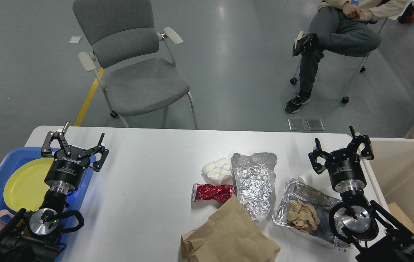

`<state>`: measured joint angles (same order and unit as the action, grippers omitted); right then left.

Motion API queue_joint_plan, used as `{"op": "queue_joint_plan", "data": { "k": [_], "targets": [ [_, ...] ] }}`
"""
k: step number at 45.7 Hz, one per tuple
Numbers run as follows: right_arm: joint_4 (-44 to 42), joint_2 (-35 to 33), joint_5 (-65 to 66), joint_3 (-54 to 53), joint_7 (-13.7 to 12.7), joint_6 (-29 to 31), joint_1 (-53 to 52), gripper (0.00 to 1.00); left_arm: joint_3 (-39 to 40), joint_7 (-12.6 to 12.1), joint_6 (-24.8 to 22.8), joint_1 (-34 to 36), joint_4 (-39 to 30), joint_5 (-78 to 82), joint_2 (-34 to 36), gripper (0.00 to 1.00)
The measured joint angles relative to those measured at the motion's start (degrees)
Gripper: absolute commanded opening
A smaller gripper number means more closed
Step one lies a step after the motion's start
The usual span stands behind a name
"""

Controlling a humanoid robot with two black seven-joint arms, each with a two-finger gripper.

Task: Tidy desktop
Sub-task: 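Raise the right gripper toward the foil tray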

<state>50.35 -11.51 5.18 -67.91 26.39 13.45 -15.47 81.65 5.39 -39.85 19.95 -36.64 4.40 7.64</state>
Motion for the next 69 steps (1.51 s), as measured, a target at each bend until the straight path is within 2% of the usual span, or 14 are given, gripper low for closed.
{"op": "queue_joint_plan", "data": {
  "k": [25,41,55,69],
  "targets": [
    [0.19,-0.04,-0.43,-0.24,-0.09,-0.03,-1.14,1.0,0.0,0.0,0.01,0.0,-0.02,0.0,0.0,0.96],
    [-0.87,-4.57,-0.62,-4.23,-0.03,-2.48,-4.95,1.0,0.01,0.0,0.04,0.0,-0.02,0.0,0.0,0.96],
    [-0.17,-7.87,-0.8,-4.44,-0.04,-1.6,-2.23,1.0,0.01,0.0,0.04,0.0,-0.02,0.0,0.0,0.96],
    [-0.38,-7.86,-0.86,0.83,-0.63,-1.18,-1.07,1.0,0.01,-0.01,0.04,0.0,-0.02,0.0,0.0,0.96]
  ]
}}
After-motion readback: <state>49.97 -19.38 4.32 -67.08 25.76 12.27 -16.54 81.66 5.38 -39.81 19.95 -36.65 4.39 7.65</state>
